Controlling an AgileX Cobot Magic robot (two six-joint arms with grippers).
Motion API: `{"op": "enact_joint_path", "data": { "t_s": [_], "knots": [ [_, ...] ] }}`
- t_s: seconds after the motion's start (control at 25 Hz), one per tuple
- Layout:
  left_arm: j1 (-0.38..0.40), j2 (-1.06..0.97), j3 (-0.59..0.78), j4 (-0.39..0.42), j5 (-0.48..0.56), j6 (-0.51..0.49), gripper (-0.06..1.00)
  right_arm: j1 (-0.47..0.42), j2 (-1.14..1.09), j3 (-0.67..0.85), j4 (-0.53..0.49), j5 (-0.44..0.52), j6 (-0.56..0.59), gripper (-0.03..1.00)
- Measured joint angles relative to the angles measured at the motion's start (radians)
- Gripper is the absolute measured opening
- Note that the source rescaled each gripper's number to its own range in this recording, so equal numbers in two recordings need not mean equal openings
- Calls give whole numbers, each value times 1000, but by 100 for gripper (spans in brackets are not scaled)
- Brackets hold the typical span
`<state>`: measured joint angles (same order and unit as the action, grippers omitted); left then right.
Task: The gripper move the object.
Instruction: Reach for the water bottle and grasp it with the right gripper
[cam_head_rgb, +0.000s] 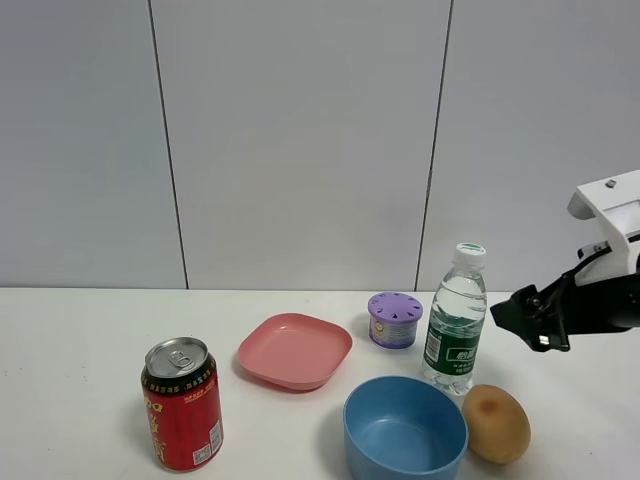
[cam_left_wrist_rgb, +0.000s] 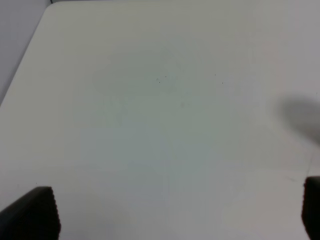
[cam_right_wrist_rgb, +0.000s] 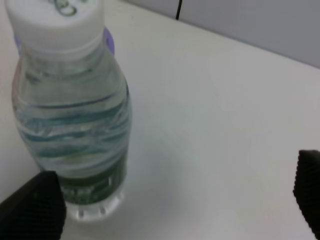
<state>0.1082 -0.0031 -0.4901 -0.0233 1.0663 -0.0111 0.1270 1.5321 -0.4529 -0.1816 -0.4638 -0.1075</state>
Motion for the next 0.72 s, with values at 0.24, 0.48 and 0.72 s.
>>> {"op": "enact_joint_path", "data": {
  "t_s": [0.24, 0.48, 0.72],
  "knots": [
    [0, 0, 0, 0, 0, 0, 100, 0, 97, 0, -82, -148, 0, 100],
    [0, 0, 0, 0, 0, 0, 100, 0, 163, 0, -112, -259, 7, 100],
    [0, 0, 0, 0, 0, 0, 100, 0, 228, 0, -111, -371, -31, 100]
  ]
}}
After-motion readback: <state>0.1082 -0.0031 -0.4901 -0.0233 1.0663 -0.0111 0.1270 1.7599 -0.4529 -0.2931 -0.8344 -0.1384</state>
